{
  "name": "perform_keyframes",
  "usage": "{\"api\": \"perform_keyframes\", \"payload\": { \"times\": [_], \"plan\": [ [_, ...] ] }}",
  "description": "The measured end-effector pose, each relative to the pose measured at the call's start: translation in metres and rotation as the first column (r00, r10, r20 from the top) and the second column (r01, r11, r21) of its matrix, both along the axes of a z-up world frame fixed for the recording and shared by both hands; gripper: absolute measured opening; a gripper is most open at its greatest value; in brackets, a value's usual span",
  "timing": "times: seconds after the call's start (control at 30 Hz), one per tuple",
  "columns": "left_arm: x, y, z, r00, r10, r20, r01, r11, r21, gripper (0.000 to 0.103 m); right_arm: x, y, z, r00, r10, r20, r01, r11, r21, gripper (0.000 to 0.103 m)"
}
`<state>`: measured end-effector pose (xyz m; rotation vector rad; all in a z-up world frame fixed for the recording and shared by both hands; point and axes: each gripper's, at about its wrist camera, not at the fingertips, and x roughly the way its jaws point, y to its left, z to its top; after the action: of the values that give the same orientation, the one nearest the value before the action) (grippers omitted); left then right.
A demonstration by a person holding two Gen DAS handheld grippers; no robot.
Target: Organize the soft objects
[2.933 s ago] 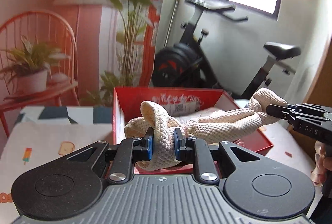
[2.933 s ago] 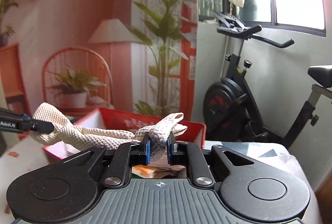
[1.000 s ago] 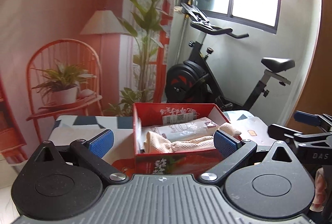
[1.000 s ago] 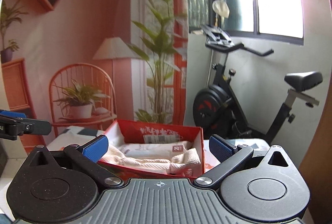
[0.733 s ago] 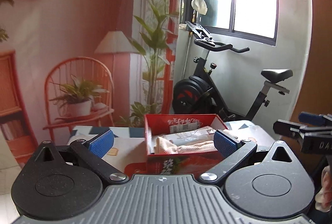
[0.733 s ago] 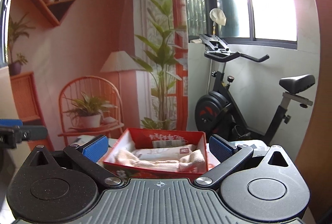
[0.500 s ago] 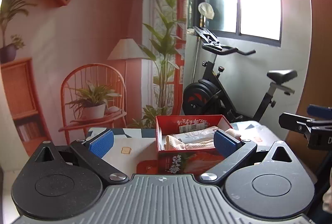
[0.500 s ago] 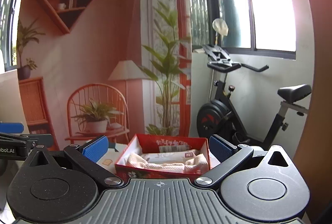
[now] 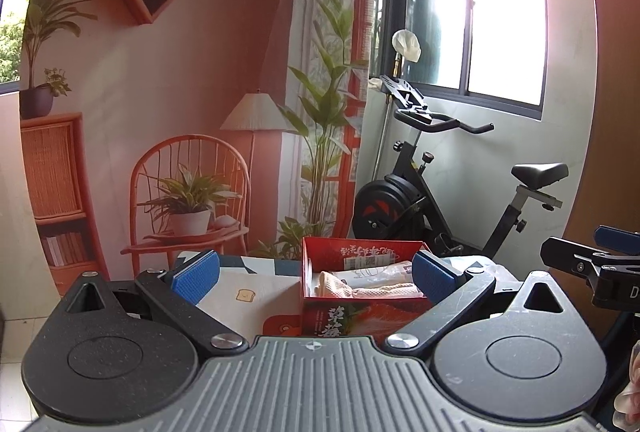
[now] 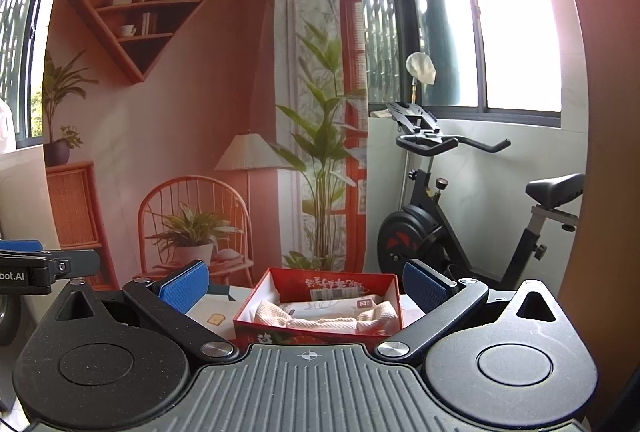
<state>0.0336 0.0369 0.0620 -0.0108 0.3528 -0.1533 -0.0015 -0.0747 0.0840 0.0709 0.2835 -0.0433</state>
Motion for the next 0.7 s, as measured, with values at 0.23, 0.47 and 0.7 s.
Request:
{"api": "perform_keyframes", "payload": {
  "times": [0.23, 0.47, 0.7],
  "plan": [
    [-0.0053, -0.0006, -0.0014, 1.0, 0.002, 0.005, -0.002, 1.0, 0.009, 0.103, 0.0019, -0.0059, -0.0007, 1.0, -0.01, -0.006, 0.01, 1.0, 0.018, 0.103],
    [-0.0075, -0.0006, -0.0013, 1.0, -0.002, 0.011, 0.001, 1.0, 0.021, 0.103, 0.0002, -0.0075, -0.0006, 1.0, -0.021, -0.006, 0.021, 0.999, 0.024, 0.103],
    [-0.0063, 0.0003, -0.0013, 1.0, 0.003, 0.009, -0.003, 0.999, 0.032, 0.103, -0.0014, -0.0085, -0.0012, 1.0, -0.028, -0.007, 0.029, 0.999, 0.026, 0.103]
  ]
}}
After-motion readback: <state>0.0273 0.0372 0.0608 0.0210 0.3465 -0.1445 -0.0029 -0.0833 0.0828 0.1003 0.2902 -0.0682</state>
